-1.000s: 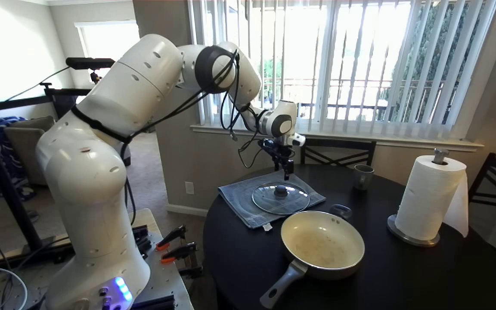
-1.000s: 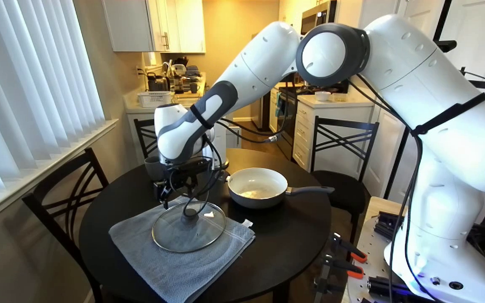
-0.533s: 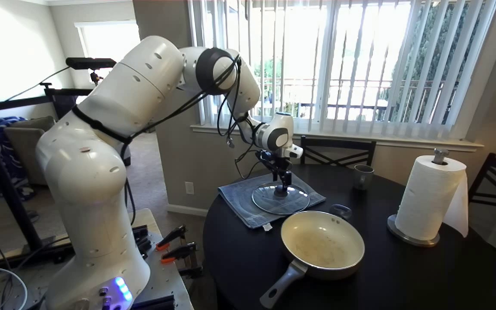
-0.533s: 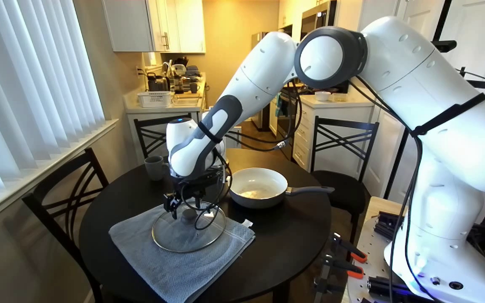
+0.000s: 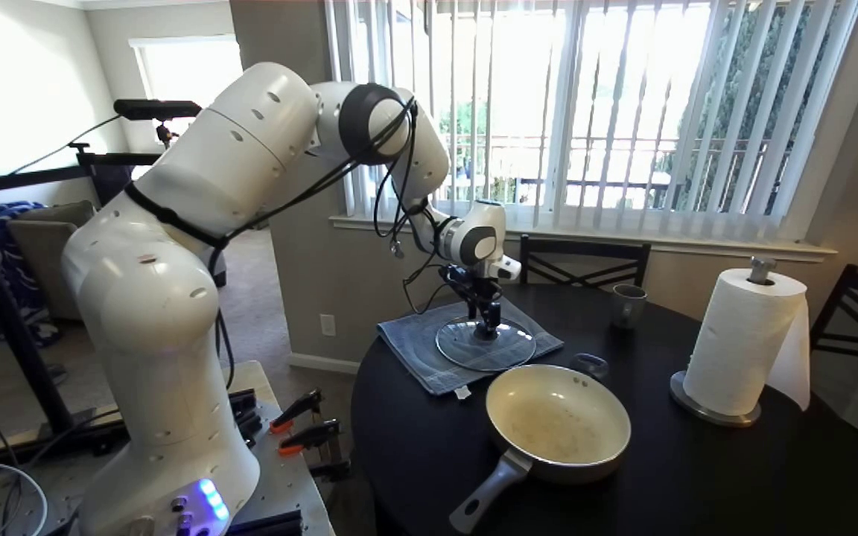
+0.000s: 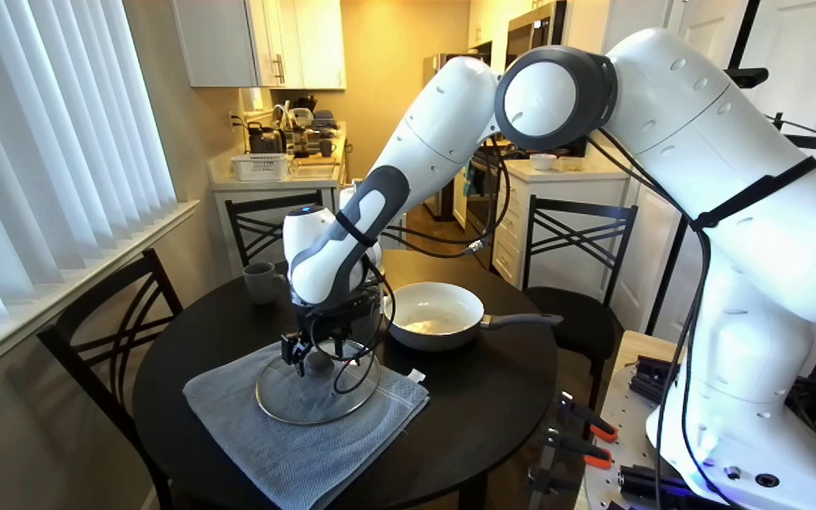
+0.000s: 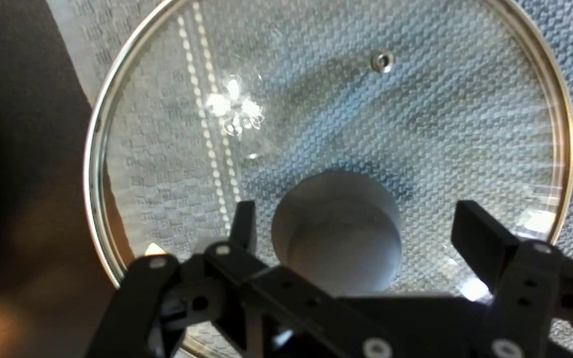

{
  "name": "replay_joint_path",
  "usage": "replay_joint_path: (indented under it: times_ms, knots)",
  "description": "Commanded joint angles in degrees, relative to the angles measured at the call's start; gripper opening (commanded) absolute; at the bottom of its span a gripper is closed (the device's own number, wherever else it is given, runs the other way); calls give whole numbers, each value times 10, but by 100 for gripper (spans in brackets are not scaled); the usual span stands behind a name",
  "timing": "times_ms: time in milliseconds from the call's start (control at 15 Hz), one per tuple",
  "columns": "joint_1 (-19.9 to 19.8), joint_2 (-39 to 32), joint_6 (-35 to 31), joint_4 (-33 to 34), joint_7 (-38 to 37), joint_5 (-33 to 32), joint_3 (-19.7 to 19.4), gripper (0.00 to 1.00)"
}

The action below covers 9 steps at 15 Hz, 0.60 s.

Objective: Lift the lid from the towel and cover the pan

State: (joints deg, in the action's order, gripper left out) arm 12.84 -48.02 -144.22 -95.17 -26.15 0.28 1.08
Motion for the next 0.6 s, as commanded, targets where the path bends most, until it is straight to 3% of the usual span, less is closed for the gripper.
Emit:
replay_joint_path:
  times_ms: [0, 533]
  knots:
    - [6, 8, 9, -6, 6, 15, -6, 100]
    - [5, 0, 14, 12, 9, 15, -6, 100]
